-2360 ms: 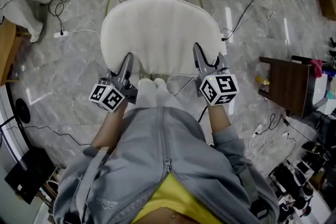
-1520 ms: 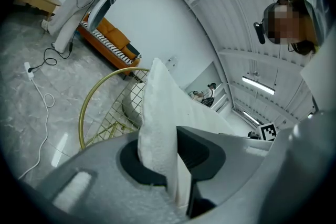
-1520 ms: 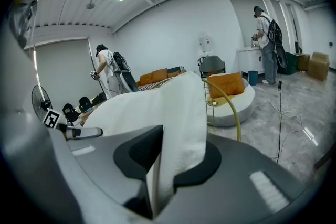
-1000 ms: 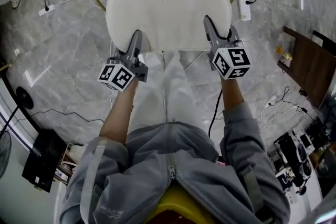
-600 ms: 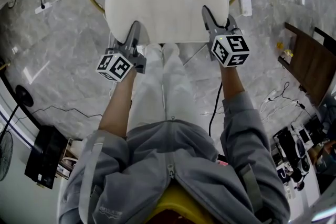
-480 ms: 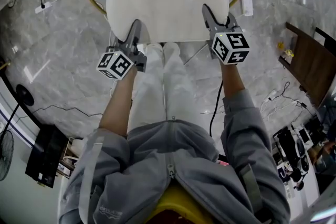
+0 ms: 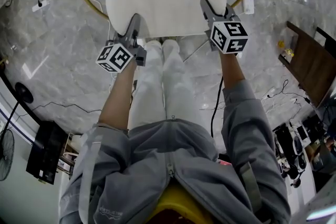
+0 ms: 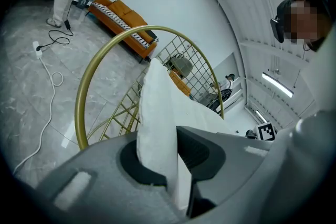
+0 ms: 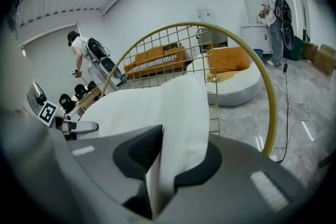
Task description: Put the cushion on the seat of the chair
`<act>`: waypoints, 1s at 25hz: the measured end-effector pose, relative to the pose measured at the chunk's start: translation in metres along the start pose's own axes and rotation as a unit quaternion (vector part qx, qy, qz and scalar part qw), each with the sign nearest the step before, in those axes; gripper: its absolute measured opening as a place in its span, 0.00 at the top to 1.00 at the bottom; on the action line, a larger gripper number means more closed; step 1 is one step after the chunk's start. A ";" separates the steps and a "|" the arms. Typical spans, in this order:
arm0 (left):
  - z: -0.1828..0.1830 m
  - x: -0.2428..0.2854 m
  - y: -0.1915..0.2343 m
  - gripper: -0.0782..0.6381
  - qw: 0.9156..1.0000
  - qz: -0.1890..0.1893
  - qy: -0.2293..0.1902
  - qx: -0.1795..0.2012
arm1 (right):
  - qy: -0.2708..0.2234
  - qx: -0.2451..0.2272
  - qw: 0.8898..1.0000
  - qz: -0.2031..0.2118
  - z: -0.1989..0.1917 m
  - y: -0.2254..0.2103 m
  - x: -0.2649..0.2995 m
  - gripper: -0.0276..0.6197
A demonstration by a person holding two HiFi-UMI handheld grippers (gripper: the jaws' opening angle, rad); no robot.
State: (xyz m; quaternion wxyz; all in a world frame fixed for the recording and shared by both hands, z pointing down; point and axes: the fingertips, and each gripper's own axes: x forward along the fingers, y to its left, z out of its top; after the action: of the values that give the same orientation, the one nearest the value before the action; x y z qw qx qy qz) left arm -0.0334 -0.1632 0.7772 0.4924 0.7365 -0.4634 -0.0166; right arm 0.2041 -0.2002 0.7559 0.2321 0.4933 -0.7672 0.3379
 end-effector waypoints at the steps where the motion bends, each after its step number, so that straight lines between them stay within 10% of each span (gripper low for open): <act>1: -0.001 0.001 0.002 0.81 1.000 0.002 0.001 -0.002 | 0.003 -0.002 1.000 0.001 -0.001 -0.001 0.003 0.84; 25: -0.015 0.037 0.044 0.80 0.997 0.057 0.044 -0.014 | 0.060 -0.001 0.998 -0.019 -0.023 -0.025 0.059 0.82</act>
State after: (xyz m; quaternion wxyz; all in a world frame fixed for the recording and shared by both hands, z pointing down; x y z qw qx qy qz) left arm -0.0346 -0.1821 0.8335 0.5229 0.7018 -0.4823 0.0370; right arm 0.2033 -0.2255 0.8186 0.2848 0.4867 -0.7425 0.3614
